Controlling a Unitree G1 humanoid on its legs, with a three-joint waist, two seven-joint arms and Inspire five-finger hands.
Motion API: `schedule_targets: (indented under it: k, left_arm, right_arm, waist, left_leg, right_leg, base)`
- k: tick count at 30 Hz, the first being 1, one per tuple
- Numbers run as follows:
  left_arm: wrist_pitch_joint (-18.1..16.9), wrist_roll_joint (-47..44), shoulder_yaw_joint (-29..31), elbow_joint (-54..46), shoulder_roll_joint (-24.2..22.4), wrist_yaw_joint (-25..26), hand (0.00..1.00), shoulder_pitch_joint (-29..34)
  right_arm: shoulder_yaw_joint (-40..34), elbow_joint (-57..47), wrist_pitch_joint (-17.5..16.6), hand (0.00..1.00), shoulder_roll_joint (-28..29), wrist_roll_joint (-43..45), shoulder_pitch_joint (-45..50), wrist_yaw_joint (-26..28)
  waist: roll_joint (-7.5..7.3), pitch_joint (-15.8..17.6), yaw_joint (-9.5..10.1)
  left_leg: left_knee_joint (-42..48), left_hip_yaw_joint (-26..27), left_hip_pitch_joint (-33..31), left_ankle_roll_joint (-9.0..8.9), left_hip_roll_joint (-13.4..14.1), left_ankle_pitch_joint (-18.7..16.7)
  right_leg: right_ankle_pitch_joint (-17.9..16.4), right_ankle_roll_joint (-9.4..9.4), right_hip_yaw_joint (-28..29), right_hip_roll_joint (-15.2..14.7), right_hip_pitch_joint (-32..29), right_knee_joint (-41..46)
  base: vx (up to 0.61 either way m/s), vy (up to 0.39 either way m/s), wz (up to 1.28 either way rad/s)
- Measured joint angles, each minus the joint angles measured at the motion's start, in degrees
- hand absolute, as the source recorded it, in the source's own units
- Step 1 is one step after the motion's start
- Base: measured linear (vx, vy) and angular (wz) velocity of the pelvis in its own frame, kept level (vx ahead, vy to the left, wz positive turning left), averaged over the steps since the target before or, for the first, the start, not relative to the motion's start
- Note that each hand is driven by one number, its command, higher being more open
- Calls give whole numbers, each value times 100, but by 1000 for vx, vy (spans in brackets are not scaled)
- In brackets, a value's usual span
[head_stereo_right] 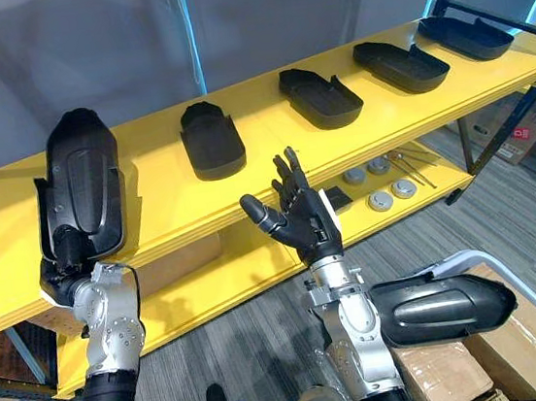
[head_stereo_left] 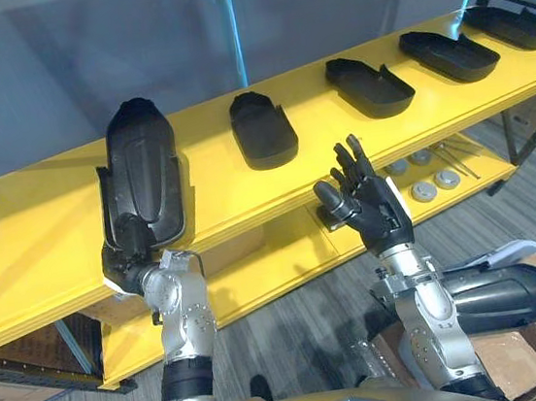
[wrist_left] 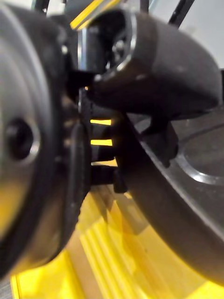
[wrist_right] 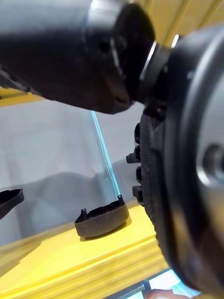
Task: Walk over and take three plastic housings, then place them on the shelf
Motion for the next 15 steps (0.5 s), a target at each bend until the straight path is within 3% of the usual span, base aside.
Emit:
schedule_targets:
  k: [11, 15]
  left_arm:
    - [-92, -161, 196, 1062, 209, 367, 0, -851]
    - [-223, -380, 256, 1411, 343, 413, 0, -1119]
  right_arm:
    - [78, -24, 170, 100, -152, 181, -36, 207]
    - [107, -84, 193, 100, -233, 222, -39, 217]
  waist:
    - [127, -53, -66]
    - [140, -18, -121]
  left_leg:
    - [-1, 30, -156, -10, 122, 26]
    - [9, 152, -250, -130, 118, -57]
  right_leg:
    - [15, -7, 175, 93, -205, -4]
    - [26, -28, 203, 74, -320, -16]
  base:
    - [-36, -1, -1]
    - [-12, 3, 0]
